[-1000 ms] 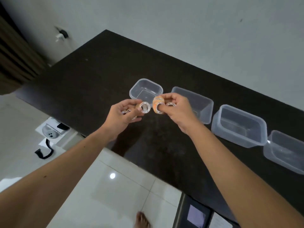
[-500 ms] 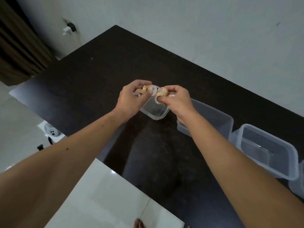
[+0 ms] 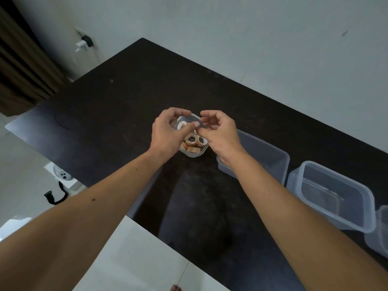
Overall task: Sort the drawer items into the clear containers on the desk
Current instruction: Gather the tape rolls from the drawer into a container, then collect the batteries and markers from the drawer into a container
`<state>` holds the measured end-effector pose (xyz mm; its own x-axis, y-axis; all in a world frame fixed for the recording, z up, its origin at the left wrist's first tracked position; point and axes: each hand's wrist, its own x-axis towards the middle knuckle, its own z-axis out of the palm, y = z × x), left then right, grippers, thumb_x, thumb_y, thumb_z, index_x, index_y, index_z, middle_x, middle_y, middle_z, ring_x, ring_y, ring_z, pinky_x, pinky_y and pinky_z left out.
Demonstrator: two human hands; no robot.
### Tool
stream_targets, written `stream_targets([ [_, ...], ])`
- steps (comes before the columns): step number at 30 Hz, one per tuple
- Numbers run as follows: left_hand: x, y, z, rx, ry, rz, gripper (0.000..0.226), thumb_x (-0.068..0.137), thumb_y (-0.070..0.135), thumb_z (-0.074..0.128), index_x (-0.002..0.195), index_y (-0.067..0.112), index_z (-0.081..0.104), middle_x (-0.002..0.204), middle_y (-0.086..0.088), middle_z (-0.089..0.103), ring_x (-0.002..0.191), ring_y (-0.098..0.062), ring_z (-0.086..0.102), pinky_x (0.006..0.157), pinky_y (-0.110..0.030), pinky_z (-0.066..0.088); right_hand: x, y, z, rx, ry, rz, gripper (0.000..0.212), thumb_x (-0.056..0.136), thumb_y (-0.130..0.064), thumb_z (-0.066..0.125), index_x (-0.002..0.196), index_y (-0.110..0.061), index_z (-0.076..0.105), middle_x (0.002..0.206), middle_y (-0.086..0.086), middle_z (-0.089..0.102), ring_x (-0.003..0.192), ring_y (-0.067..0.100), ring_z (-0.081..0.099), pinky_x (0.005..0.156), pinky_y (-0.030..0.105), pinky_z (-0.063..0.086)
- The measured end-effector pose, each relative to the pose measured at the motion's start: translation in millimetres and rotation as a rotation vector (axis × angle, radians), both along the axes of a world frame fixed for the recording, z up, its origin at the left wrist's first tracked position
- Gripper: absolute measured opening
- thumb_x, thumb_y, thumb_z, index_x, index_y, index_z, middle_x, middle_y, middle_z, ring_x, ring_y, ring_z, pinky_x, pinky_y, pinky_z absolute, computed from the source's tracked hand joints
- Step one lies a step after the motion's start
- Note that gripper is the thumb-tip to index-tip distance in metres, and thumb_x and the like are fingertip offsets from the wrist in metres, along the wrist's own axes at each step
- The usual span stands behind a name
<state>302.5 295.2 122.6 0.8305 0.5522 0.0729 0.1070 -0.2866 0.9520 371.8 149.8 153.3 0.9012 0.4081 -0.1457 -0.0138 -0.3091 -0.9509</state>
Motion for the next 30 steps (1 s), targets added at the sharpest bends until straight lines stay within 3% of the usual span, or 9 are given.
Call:
stream_targets([
  [10,-30.1,-3.3,11.2,-0.064,-0.03,-0.057,0.027,0.086,0.021,0.087,0.109,0.019,0.073,0.109,0.004,0.078,0.103,-0.012,0.075,0.093,-0.033,0.063,-22.8,-28.8,18.9,-0.025,-0.034,0.011,0.04,0.086,0.0,0.082,0.12,-0.019,0.071,0.11,-0.001,0.073,0.102,0.009,0.072,0.089,0.023,0.062],
  [13,-52.4,-8.6,18.2,-0.081,-0.053,-0.073,0.027,0.088,0.017,0.086,0.111,0.015,0.073,0.11,-0.002,0.078,0.103,-0.018,0.075,0.093,-0.033,0.062,-43.8,-52.7,28.6,-0.017,-0.023,0.004,0.036,0.087,-0.001,0.082,0.117,-0.019,0.072,0.109,0.0,0.073,0.097,0.008,0.072,0.082,0.016,0.06],
  [16,-84.5,-24.2,23.6,-0.086,-0.06,-0.106,0.028,0.089,0.013,0.084,0.113,0.011,0.072,0.11,-0.006,0.077,0.101,-0.015,0.074,0.095,-0.03,0.06,-75.2,-88.5,30.1,-0.036,-0.052,-0.02,0.034,0.085,-0.003,0.084,0.108,-0.027,0.073,0.107,0.0,0.075,0.097,0.011,0.074,0.085,0.022,0.06],
  [20,-136.6,-59.6,24.6,-0.101,-0.032,-0.185,0.029,0.09,0.012,0.083,0.116,0.011,0.071,0.108,-0.004,0.076,0.099,-0.008,0.073,0.093,-0.021,0.058,-134.1,-150.0,25.1,-0.07,-0.03,-0.055,0.032,0.085,-0.004,0.084,0.11,-0.022,0.075,0.106,0.004,0.077,0.097,0.017,0.075,0.093,0.029,0.061],
  [23,-175.6,-95.3,15.4,-0.144,0.011,-0.221,0.026,0.09,0.017,0.083,0.114,0.015,0.071,0.105,-0.002,0.076,0.099,-0.011,0.072,0.096,-0.027,0.06,-182.1,-197.9,15.9,-0.072,-0.01,-0.067,0.032,0.085,-0.003,0.084,0.111,-0.019,0.074,0.105,0.006,0.076,0.086,0.011,0.071,0.089,0.025,0.06],
  [27,-230.8,-150.6,-4.2,-0.242,0.056,-0.325,0.024,0.09,0.015,0.083,0.111,0.02,0.073,0.101,-0.003,0.076,0.098,-0.016,0.072,0.101,-0.045,0.059,-245.2,-258.2,2.1,-0.069,0.029,-0.117,0.031,0.086,-0.001,0.083,0.111,-0.016,0.074,0.106,0.012,0.076,0.084,0.012,0.068,0.089,0.026,0.061],
  [30,-266.6,-193.2,-17.9,-0.29,0.13,-0.401,0.024,0.09,0.011,0.082,0.111,0.017,0.073,0.1,-0.003,0.076,0.096,-0.014,0.071,0.101,-0.042,0.059,-289.3,-299.6,-12.1,-0.11,0.081,-0.121,0.031,0.087,-0.002,0.083,0.113,-0.016,0.074,0.109,0.013,0.076,0.084,0.012,0.068,0.09,0.026,0.061],
])
